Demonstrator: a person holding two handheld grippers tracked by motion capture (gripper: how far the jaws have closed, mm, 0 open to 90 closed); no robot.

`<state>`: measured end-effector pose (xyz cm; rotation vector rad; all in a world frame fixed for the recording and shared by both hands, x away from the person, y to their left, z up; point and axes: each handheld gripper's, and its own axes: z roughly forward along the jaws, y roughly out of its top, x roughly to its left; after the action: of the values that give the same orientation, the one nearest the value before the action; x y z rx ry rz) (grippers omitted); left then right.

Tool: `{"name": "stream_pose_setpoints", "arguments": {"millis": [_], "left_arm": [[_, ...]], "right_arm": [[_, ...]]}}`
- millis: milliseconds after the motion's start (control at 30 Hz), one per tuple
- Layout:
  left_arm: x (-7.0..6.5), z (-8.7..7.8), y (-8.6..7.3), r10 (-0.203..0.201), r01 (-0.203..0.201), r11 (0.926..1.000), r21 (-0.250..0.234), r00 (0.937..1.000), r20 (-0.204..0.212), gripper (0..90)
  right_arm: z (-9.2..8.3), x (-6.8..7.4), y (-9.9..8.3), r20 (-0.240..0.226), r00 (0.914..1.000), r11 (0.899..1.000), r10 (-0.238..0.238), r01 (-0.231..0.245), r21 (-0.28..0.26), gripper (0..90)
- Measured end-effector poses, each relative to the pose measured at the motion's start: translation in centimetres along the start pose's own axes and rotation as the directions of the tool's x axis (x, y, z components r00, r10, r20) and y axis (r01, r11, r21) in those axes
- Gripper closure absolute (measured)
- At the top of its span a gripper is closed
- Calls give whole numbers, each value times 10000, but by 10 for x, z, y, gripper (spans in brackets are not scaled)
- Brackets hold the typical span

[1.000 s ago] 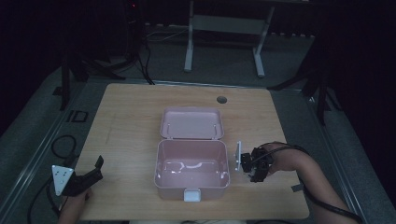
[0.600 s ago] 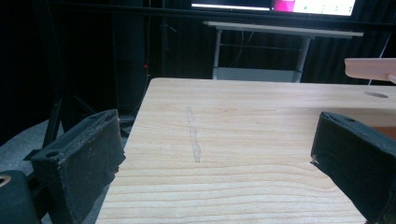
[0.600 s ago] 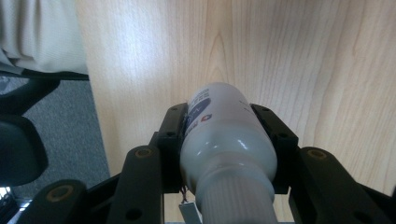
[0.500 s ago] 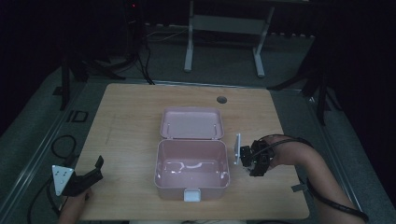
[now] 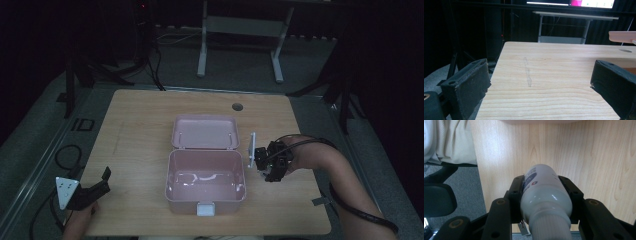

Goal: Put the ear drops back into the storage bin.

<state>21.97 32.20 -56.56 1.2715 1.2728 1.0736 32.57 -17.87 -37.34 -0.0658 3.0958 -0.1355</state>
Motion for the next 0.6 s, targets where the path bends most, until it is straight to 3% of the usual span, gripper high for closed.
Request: {"name": "stream_pose_setpoints", "arguments": {"millis": [600], "left_arm": [[0,0,0,-18,18,10000,-10,10000,32,24]], "right_arm": [[-14,4,39,11,9992,9992,-396,396,-49,594]]}}
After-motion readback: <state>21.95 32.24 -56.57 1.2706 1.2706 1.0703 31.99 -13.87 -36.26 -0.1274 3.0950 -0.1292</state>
